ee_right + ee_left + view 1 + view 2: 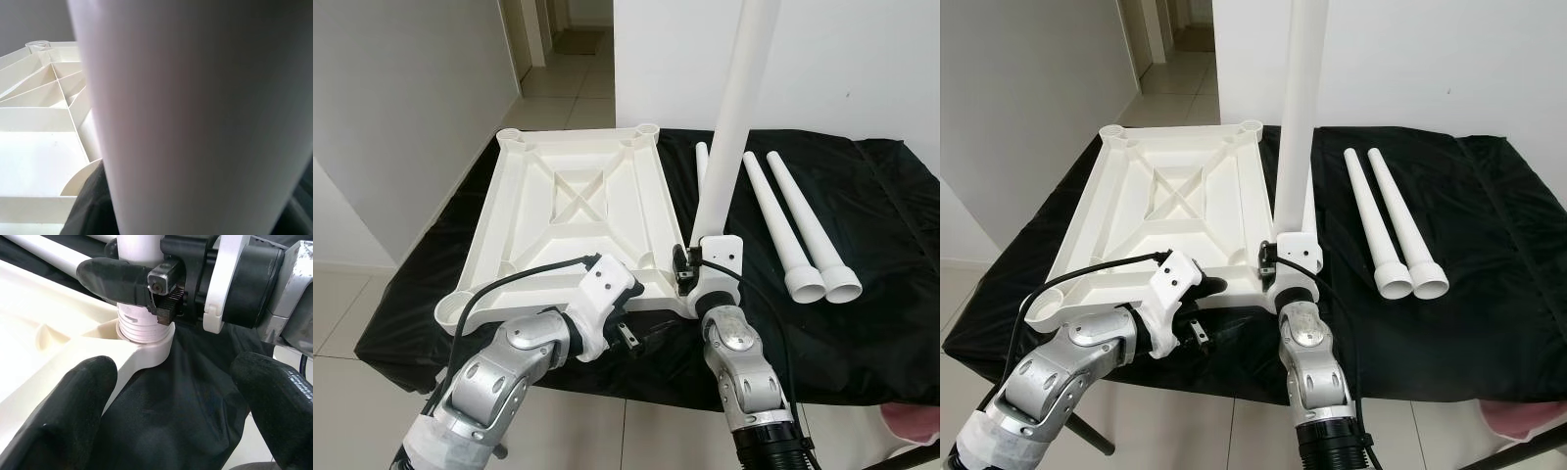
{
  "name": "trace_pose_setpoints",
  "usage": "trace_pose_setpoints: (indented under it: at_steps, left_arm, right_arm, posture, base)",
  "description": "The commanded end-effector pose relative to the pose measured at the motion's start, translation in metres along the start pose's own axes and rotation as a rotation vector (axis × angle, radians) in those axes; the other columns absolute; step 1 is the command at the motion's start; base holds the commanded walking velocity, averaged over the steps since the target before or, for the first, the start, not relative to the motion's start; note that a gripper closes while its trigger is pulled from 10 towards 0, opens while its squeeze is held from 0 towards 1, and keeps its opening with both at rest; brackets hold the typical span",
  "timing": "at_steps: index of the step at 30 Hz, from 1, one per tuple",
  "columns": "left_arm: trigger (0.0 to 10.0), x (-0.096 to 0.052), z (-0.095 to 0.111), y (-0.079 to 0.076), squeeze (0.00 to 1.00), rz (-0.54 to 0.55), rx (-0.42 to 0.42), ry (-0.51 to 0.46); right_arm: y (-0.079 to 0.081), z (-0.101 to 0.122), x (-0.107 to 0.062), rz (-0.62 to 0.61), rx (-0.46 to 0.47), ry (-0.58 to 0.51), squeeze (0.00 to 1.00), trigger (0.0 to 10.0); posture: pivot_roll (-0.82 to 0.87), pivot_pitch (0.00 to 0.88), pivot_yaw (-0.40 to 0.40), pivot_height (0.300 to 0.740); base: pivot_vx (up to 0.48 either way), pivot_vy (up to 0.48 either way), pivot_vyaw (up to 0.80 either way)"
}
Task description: Building children table
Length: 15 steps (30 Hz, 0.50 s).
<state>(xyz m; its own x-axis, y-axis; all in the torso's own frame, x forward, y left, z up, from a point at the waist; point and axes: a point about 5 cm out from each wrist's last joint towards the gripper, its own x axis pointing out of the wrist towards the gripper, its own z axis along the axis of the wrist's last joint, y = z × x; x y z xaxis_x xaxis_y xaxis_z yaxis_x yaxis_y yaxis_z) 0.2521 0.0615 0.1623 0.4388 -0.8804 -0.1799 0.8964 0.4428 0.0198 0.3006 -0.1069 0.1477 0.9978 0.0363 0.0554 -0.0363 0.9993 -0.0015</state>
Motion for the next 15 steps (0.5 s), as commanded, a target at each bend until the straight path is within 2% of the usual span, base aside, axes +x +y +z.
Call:
trace_pose_setpoints:
  at_steps: [1,2,3,15]
  left_arm:
    - [10.0,-0.0016,0.0010,-0.0004,0.00,0.000,0.006,0.006]
    - [10.0,-0.0016,0.0010,-0.0004,0.00,0.000,0.006,0.006]
    - [10.0,-0.0013,0.0014,-0.0003,0.00,0.002,0.006,0.004]
    - [10.0,-0.0020,0.0012,0.0006,0.00,0.012,0.007,0.003]
  right_arm:
    - [0.0018,-0.0095,-0.0045,-0.007,0.041,0.052,0.88,10.0]
    - [0.0018,-0.0095,-0.0045,-0.007,0.041,0.052,0.88,10.0]
    - [-0.0016,-0.0070,-0.0033,-0.002,0.031,0.038,1.00,10.0]
    - [-0.0035,-0.0072,-0.0066,0.022,-0.007,0.020,1.00,10.0]
  posture:
    - [-0.06,0.021,0.041,0.740]
    - [-0.06,0.021,0.041,0.740]
    - [-0.06,0.023,0.039,0.740]
    - [-0.05,0.020,0.040,0.740]
  base:
    - [0.000,0.000,0.00]
    - [0.000,0.000,0.00]
    - [0.000,0.000,0.00]
    - [0.000,0.000,0.00]
